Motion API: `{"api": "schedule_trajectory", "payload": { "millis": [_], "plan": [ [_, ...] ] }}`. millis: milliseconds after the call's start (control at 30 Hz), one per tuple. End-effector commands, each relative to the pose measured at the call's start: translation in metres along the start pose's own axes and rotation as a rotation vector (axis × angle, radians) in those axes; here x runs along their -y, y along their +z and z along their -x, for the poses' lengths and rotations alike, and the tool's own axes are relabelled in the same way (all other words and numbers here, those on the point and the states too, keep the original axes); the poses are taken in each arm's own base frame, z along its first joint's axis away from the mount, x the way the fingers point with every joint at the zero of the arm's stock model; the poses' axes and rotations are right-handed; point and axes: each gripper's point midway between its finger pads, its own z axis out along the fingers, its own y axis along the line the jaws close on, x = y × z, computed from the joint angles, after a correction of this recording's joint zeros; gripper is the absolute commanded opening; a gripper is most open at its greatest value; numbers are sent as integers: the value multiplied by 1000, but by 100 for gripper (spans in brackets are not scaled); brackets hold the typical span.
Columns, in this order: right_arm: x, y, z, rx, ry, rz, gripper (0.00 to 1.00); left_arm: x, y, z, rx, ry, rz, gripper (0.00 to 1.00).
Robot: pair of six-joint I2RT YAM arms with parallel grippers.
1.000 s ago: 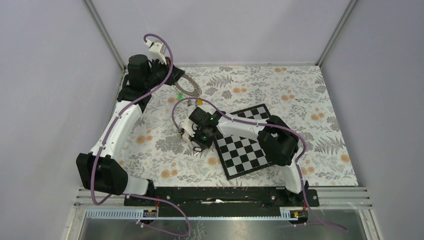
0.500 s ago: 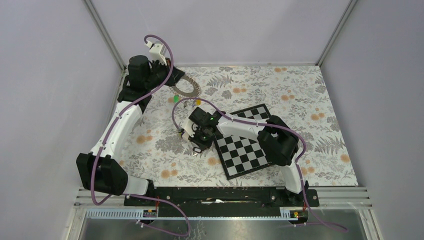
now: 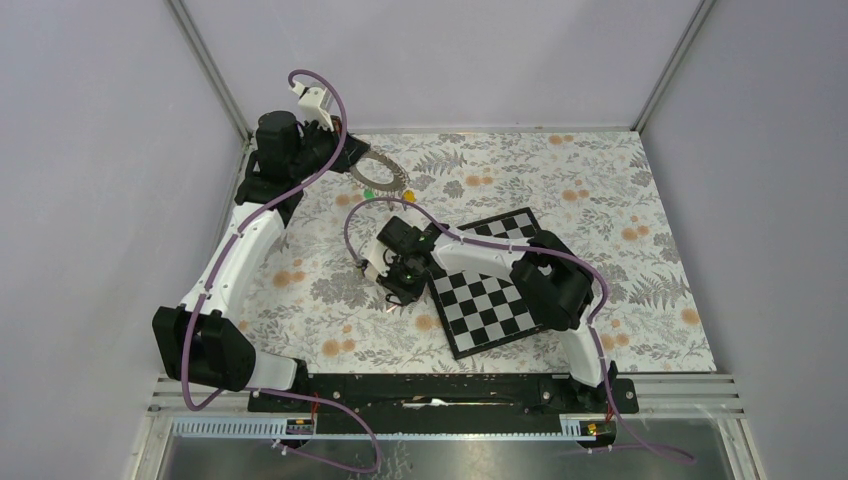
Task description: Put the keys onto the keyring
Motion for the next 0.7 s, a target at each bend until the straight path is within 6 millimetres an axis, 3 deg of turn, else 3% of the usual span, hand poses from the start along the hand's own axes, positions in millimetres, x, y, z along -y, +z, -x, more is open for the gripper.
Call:
{"api": "schedule_trajectory", "payload": {
  "millis": [0, 400, 667],
  "plan": [
    [-2, 0, 9, 12, -4, 3, 18, 18, -13, 38, 125, 65, -52, 0],
    [3, 1, 12, 9, -9, -15, 19, 20, -13, 38, 126, 61, -62, 0],
    [3, 0, 14, 10, -11, -18, 14, 20, -13, 36, 125, 61, -64, 0]
  ]
}}
